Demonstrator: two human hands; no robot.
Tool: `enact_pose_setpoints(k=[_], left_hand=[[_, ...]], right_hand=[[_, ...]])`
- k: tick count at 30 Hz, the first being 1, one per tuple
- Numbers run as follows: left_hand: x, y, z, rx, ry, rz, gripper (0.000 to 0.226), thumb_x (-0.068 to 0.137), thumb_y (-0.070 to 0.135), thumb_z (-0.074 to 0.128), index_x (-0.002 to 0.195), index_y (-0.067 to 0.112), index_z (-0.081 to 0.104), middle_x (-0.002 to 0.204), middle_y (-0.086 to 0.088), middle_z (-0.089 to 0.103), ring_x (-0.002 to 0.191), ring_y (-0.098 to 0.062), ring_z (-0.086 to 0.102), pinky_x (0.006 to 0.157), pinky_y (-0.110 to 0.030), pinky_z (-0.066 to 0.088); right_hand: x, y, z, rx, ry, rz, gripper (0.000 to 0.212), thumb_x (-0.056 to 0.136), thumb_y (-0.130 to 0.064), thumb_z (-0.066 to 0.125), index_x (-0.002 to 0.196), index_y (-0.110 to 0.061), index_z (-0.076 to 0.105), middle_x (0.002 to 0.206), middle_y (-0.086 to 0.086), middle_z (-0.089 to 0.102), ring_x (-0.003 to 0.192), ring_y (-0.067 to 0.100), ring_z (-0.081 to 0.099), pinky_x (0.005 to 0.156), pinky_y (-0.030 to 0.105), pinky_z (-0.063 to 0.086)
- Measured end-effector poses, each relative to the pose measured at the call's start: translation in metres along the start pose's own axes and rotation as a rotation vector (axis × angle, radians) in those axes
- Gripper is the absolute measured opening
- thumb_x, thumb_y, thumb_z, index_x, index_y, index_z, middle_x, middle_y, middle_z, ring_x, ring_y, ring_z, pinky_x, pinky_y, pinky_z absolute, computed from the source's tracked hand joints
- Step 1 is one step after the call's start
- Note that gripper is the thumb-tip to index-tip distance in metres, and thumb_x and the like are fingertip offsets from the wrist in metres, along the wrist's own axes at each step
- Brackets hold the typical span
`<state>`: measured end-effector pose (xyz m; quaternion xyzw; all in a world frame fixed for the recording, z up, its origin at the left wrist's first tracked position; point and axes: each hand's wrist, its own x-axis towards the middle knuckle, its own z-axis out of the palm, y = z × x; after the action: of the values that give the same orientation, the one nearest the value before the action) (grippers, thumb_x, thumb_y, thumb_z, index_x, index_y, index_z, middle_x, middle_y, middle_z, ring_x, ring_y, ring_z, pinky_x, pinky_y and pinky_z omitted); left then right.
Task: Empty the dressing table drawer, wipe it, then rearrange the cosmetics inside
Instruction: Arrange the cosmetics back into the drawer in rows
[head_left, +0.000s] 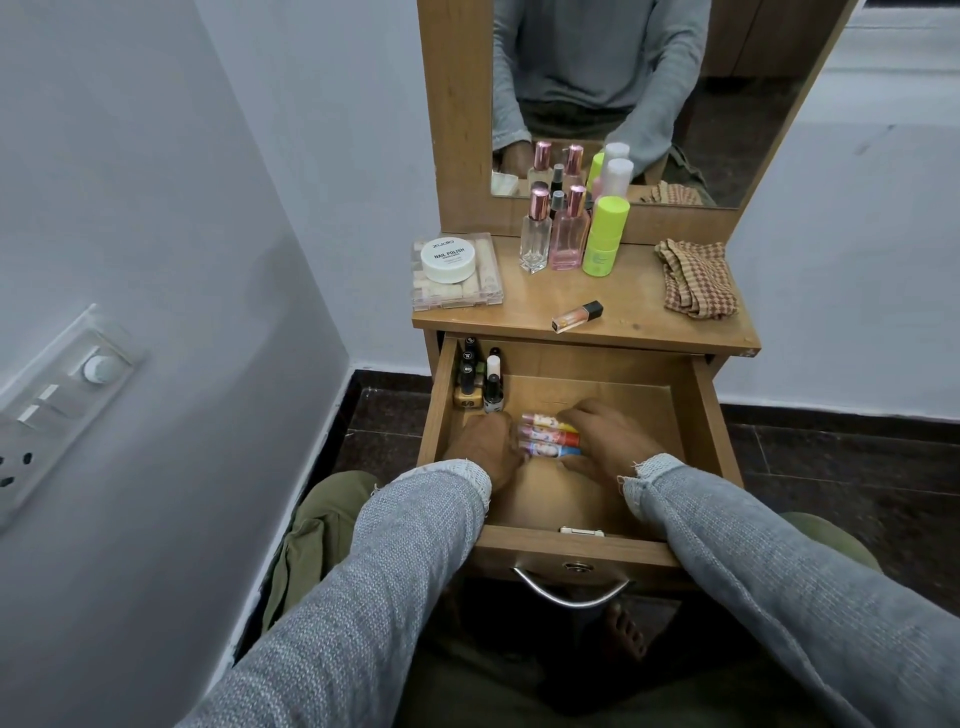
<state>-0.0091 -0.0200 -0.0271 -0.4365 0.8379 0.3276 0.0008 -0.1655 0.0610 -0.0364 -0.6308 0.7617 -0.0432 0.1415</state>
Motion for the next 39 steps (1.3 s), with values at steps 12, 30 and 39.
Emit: enact_pose_setpoints(k=[12,30,39], left_hand=[[0.000,-0.002,-0.001,0.099,0.032,-0.011,0.033,0.092,0.030,0.061,0.120,0.011,0.059,0.120,-0.010,0.063,0.108,-0.027,0.060,0.095,-0.037,0.050],[0.003,-0.006,0.004,0.128,0.069,0.019,0.044,0.092,0.033,0.060,0.131,0.014,0.051,0.134,-0.008,0.053,0.121,-0.025,0.052,0.101,-0.037,0.044],[0.003,-0.007,0.003,0.103,0.076,-0.009,0.045,0.092,0.034,0.058,0.130,0.010,0.053,0.131,-0.009,0.056,0.117,-0.025,0.056,0.100,-0.036,0.047]], right_hand=[[0.038,-0.002,0.002,0.174,0.157,0.067,0.046,0.079,-0.015,0.073,0.123,-0.012,0.057,0.126,0.008,0.053,0.112,0.025,0.054,0.095,0.032,0.044],[0.039,-0.011,0.008,0.451,0.304,0.238,0.068,0.072,0.003,0.075,0.133,-0.010,0.046,0.137,0.011,0.041,0.117,0.026,0.051,0.102,0.031,0.042],[0.041,-0.010,0.011,0.511,0.279,0.277,0.075,0.071,0.005,0.075,0.136,-0.015,0.043,0.135,0.011,0.042,0.111,0.024,0.054,0.099,0.033,0.047]])
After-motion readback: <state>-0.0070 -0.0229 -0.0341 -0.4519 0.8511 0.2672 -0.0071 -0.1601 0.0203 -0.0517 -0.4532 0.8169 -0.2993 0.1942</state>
